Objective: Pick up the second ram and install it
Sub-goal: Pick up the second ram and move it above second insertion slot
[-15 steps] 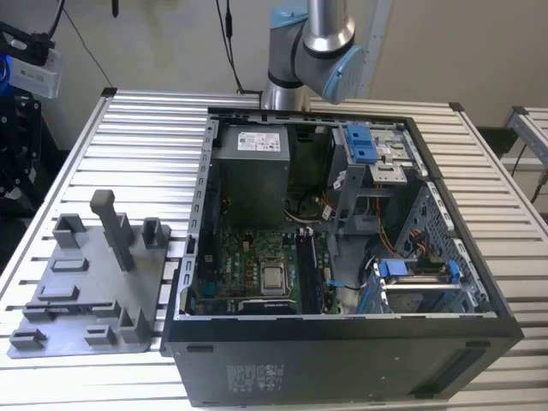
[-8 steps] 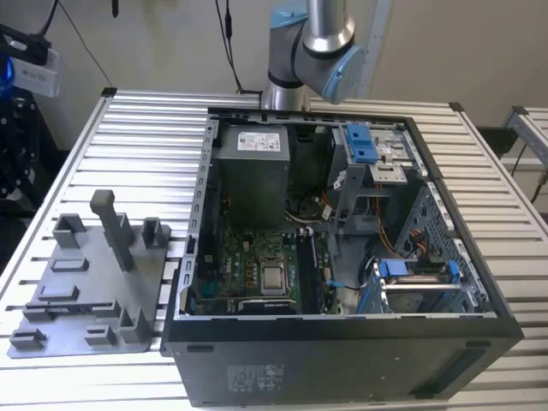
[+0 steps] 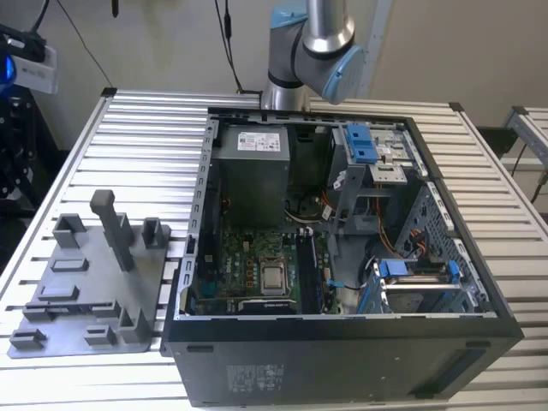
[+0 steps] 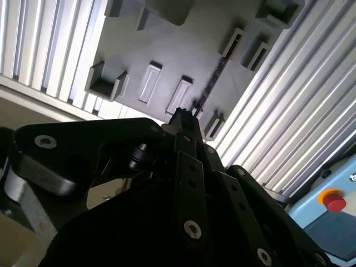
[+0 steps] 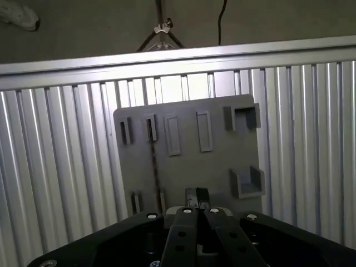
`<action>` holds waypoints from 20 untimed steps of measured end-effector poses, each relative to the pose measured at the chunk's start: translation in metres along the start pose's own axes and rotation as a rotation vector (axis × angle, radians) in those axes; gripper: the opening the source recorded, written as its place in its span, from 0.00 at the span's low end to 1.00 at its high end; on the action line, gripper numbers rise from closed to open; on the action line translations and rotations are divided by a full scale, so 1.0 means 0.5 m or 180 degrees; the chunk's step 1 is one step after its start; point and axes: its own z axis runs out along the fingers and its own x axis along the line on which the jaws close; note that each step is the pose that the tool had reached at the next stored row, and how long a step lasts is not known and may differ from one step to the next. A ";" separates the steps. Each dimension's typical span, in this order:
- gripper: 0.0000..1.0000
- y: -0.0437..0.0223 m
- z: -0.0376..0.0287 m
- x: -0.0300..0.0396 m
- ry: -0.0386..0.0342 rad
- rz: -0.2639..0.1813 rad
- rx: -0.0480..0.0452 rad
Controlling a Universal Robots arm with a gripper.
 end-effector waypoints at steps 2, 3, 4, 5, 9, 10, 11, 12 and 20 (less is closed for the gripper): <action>0.11 0.001 0.002 0.001 -0.0010 -0.0052 0.0002; 0.11 0.002 0.003 0.002 -0.0016 -0.0074 0.0004; 0.11 0.003 0.004 0.003 -0.0020 -0.0097 0.0006; 0.11 0.003 0.005 0.004 -0.0024 -0.0123 0.0008; 0.11 0.003 0.006 0.006 -0.0026 -0.0162 0.0010; 0.11 0.003 0.006 0.006 -0.0026 -0.0162 0.0010; 0.11 0.003 0.005 0.006 -0.0026 -0.0162 0.0009; 0.11 0.003 0.006 0.006 -0.0026 -0.0162 0.0010; 0.36 0.004 0.006 0.006 -0.0026 -0.0162 0.0010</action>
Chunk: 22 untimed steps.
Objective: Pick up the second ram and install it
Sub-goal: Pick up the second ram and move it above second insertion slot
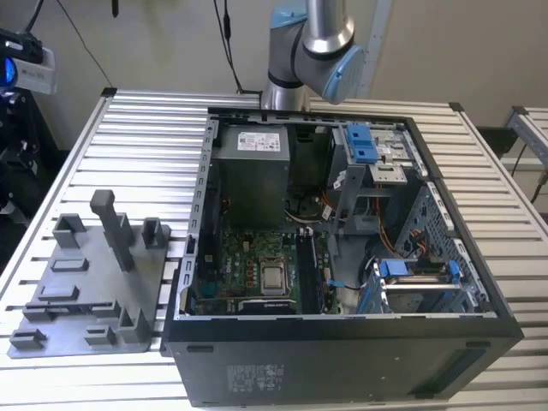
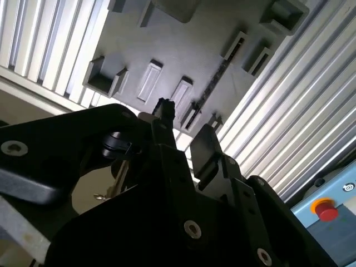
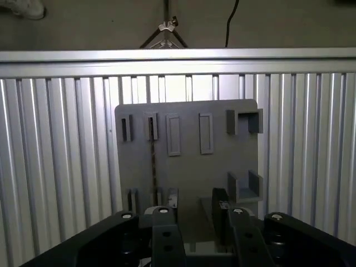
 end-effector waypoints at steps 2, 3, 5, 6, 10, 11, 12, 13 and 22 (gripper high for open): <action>0.42 0.000 0.000 0.000 0.0000 0.0000 0.0000; 0.42 0.000 0.000 0.000 0.0000 0.0000 0.0000; 0.42 0.000 0.001 0.002 0.0000 0.0000 0.0000; 0.42 -0.001 0.003 0.004 0.0000 0.0000 0.0000; 0.42 -0.001 0.016 0.013 0.0001 0.0000 -0.0002; 0.42 -0.001 0.019 0.016 0.0000 -0.0001 -0.0002; 0.42 -0.001 0.022 0.019 0.0000 -0.0001 -0.0002; 0.42 -0.001 0.024 0.021 0.0000 -0.0002 -0.0002; 0.42 -0.002 0.051 0.039 0.0000 -0.0026 -0.0003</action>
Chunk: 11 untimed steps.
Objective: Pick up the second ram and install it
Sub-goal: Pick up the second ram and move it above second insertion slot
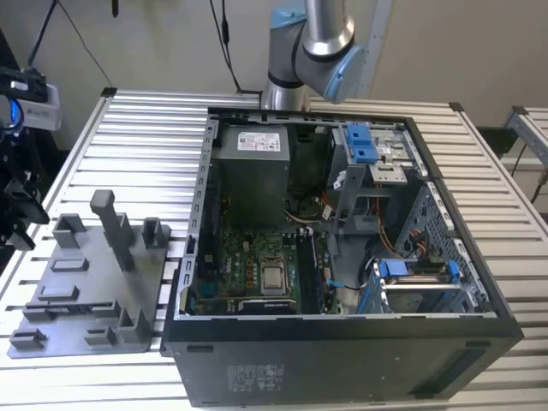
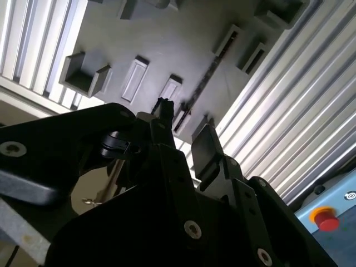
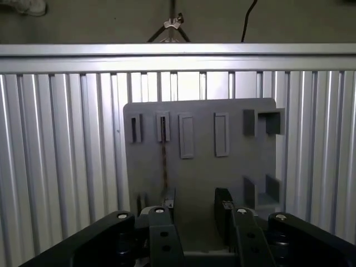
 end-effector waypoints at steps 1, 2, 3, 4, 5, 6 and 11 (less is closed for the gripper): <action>0.42 0.000 0.004 0.001 0.0000 -0.0004 0.0000; 0.42 0.000 0.007 0.003 0.0000 -0.0009 -0.0001; 0.42 0.000 0.011 0.004 0.0000 -0.0013 -0.0001; 0.42 0.000 0.014 0.004 0.0000 -0.0019 -0.0001; 0.42 0.000 0.018 0.005 0.0000 -0.0024 -0.0002; 0.42 -0.001 0.022 0.005 -0.0001 -0.0031 -0.0002; 0.42 -0.003 0.040 0.007 -0.0001 -0.0057 -0.0004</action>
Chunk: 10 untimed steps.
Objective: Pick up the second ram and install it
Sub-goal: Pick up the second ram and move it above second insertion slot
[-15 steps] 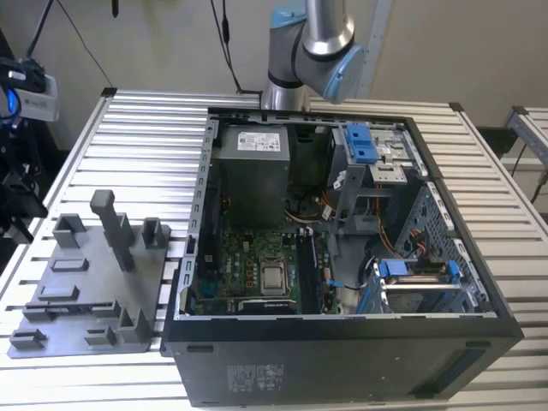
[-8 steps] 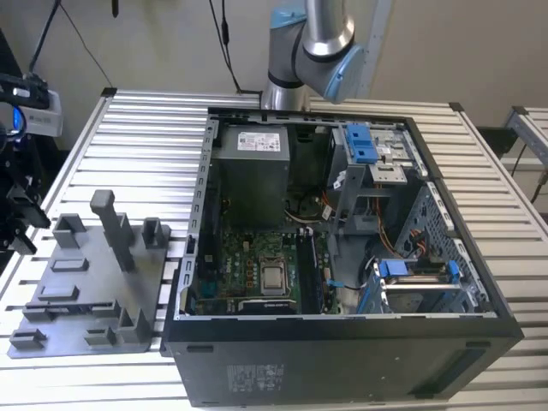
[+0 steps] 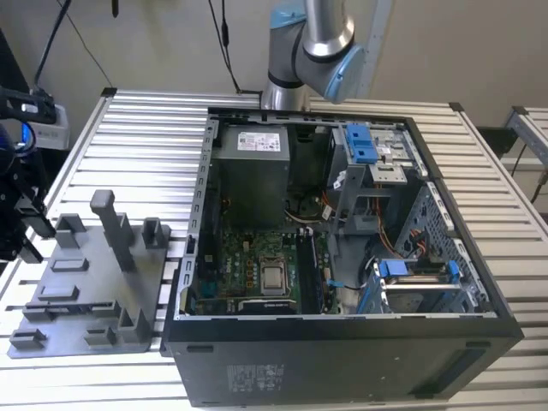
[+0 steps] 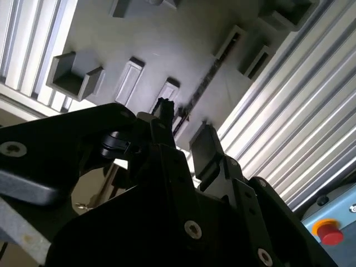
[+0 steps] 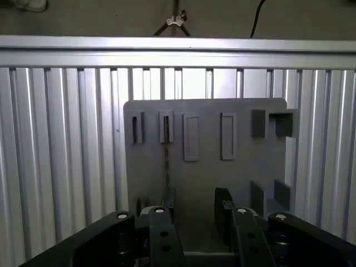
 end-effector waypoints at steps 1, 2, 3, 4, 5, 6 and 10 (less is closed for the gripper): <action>0.42 0.000 0.004 0.000 0.0000 -0.0005 0.0000; 0.42 -0.001 0.007 0.001 0.0000 -0.0011 -0.0001; 0.42 -0.001 0.011 0.001 0.0000 -0.0017 -0.0001; 0.42 -0.002 0.015 0.001 0.0000 -0.0025 -0.0002; 0.42 -0.002 0.018 0.002 0.0000 -0.0033 -0.0002; 0.42 -0.002 0.022 0.002 0.0000 -0.0041 -0.0003; 0.42 -0.004 0.036 0.003 0.0000 -0.0068 -0.0004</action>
